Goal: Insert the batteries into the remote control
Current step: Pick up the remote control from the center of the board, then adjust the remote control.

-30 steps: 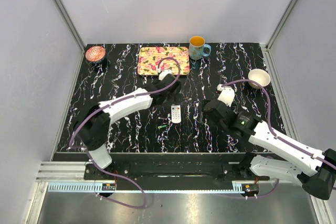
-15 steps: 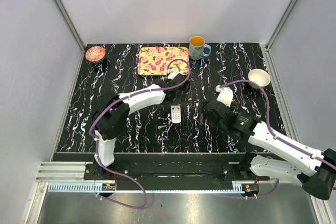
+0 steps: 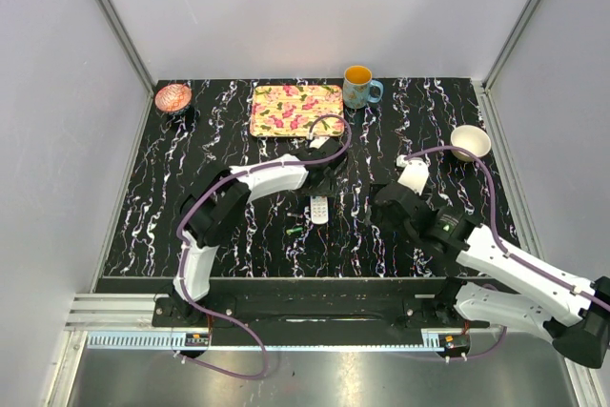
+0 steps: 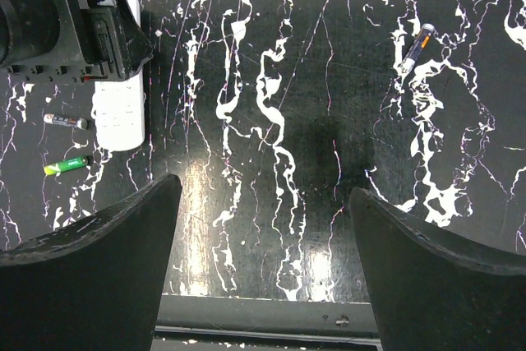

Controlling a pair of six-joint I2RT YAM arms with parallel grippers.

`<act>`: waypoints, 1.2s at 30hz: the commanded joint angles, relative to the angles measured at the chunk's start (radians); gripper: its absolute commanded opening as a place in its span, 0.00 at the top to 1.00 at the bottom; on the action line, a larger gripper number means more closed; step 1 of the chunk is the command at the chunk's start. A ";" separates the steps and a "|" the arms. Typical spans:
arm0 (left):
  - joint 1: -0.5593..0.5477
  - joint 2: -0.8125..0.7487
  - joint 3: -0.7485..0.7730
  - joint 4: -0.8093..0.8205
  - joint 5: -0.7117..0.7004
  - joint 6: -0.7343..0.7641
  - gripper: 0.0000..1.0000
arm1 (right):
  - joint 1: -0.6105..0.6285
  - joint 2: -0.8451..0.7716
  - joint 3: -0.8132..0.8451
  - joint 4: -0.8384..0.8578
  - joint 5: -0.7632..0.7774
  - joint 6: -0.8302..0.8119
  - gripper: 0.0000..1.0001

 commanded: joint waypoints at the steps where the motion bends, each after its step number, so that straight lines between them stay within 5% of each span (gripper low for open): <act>1: 0.005 0.012 0.038 0.018 0.028 0.020 0.45 | 0.005 -0.030 -0.005 0.027 0.050 0.000 0.08; 8: 0.011 -0.077 -0.025 0.099 0.032 0.040 0.65 | 0.005 -0.021 0.015 0.030 0.037 -0.003 0.08; 15: 0.066 -0.474 -0.201 0.324 0.093 0.047 0.76 | 0.003 -0.064 0.043 0.160 -0.063 -0.061 0.01; 19: 0.204 -0.660 -0.446 0.613 0.394 -0.053 0.99 | -0.026 -0.064 0.074 0.306 -0.308 -0.069 0.00; 28: 0.370 -0.893 -0.726 1.074 0.788 -0.297 1.00 | -0.098 -0.041 0.052 0.686 -0.728 0.008 0.00; 31: 0.394 -0.945 -0.761 1.172 0.832 -0.355 1.00 | -0.149 -0.015 0.031 0.831 -0.831 0.081 0.09; 36: 0.451 -1.016 -0.789 1.261 0.849 -0.431 1.00 | -0.164 0.040 0.008 0.980 -0.899 0.172 0.47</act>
